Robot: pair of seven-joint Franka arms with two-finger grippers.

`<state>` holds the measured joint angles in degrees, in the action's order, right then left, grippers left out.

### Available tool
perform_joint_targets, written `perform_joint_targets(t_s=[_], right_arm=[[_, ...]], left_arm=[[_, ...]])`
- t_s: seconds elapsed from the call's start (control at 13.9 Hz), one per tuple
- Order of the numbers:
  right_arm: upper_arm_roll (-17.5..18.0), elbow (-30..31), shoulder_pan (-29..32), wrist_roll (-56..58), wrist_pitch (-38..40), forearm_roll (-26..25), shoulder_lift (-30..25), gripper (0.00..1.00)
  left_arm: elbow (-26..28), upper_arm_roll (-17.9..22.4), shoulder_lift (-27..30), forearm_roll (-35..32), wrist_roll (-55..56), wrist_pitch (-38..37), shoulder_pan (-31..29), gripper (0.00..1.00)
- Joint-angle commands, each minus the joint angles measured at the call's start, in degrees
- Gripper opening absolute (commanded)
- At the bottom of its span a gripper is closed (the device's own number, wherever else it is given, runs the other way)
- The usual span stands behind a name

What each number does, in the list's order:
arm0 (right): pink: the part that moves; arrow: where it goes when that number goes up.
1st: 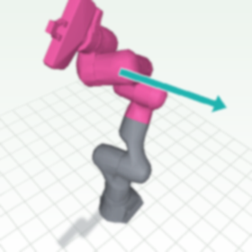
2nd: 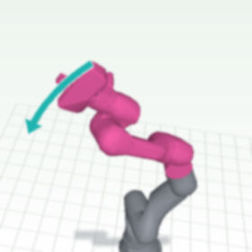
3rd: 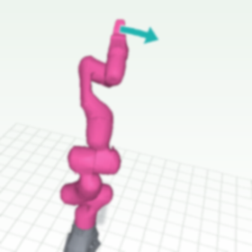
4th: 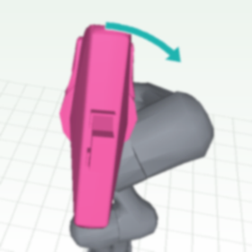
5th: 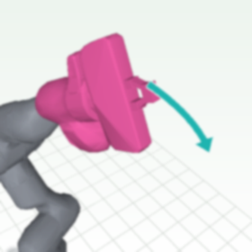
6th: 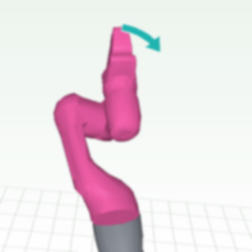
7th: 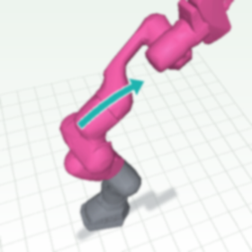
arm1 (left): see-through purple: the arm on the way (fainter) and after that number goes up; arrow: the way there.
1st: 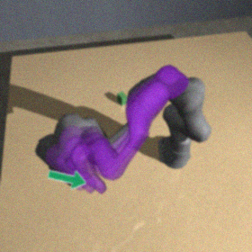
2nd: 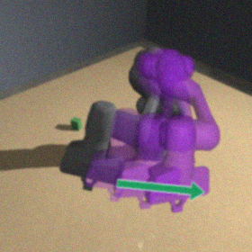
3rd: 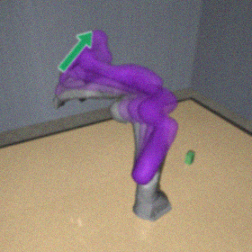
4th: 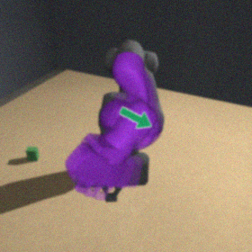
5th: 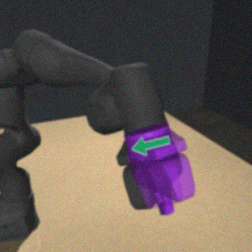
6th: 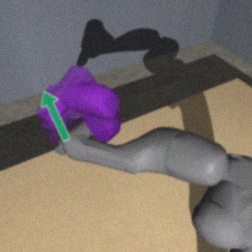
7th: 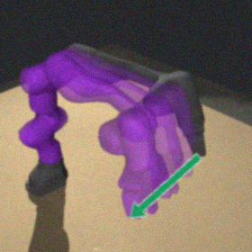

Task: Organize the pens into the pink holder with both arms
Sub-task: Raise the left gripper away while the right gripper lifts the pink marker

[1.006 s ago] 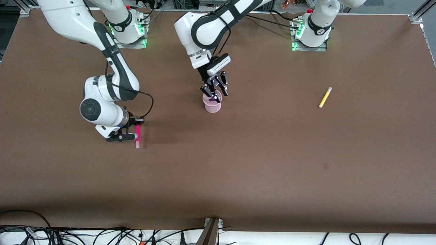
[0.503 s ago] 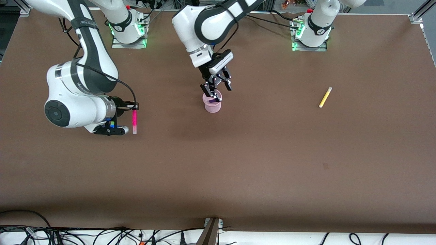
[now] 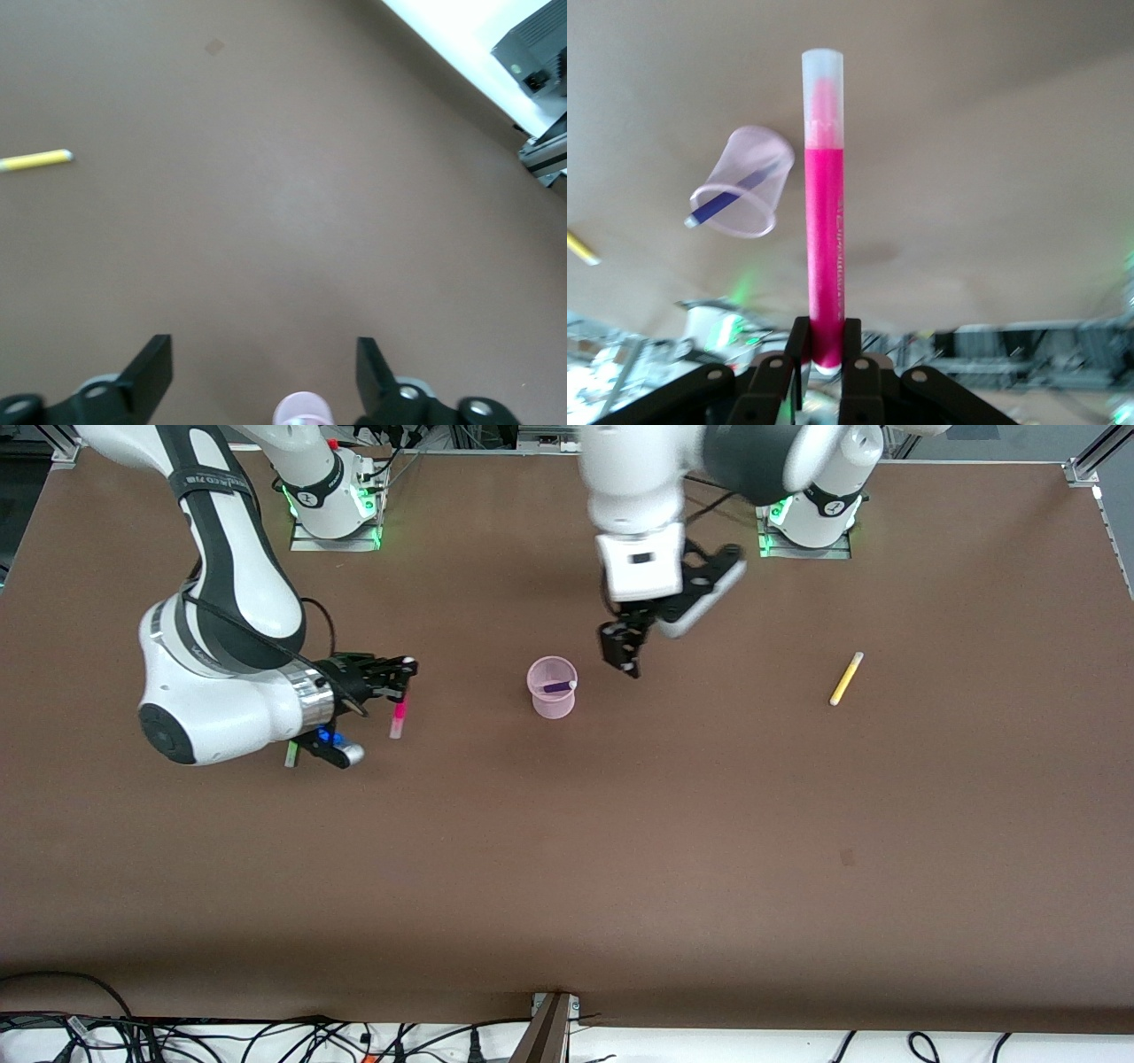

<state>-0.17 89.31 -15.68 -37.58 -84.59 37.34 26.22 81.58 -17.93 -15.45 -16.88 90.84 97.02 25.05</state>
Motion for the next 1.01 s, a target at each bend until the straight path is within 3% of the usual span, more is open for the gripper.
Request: perform_joint_targets(t_s=[0.0, 0.29, 0.5, 0.93], right_arm=[[-0.1, -0.9, -3.6, -9.1, -0.4, 10.1, 2.9, 0.00], [-0.1, 2.3, -13.5, -12.9, -10.3, 19.4, 4.3, 0.00], [-0.1, 2.8, -21.2, -19.6, -20.3, 19.7, 5.5, 0.00], [-0.2, 3.2, -23.4, -20.3, -20.7, 17.5, 5.3, 0.00]], left_arm=[[1.9, -0.7, 4.3, 8.5, -15.3, -3.7, -7.6, 1.00], [2.1, -0.7, 7.4, 15.7, -40.2, -10.8, -19.1, 1.00], [3.3, -0.7, 8.8, 18.4, -56.4, -13.3, -27.0, 1.00], [11.7, -0.7, 11.8, 18.6, -83.1, -10.6, -39.1, 1.00]])
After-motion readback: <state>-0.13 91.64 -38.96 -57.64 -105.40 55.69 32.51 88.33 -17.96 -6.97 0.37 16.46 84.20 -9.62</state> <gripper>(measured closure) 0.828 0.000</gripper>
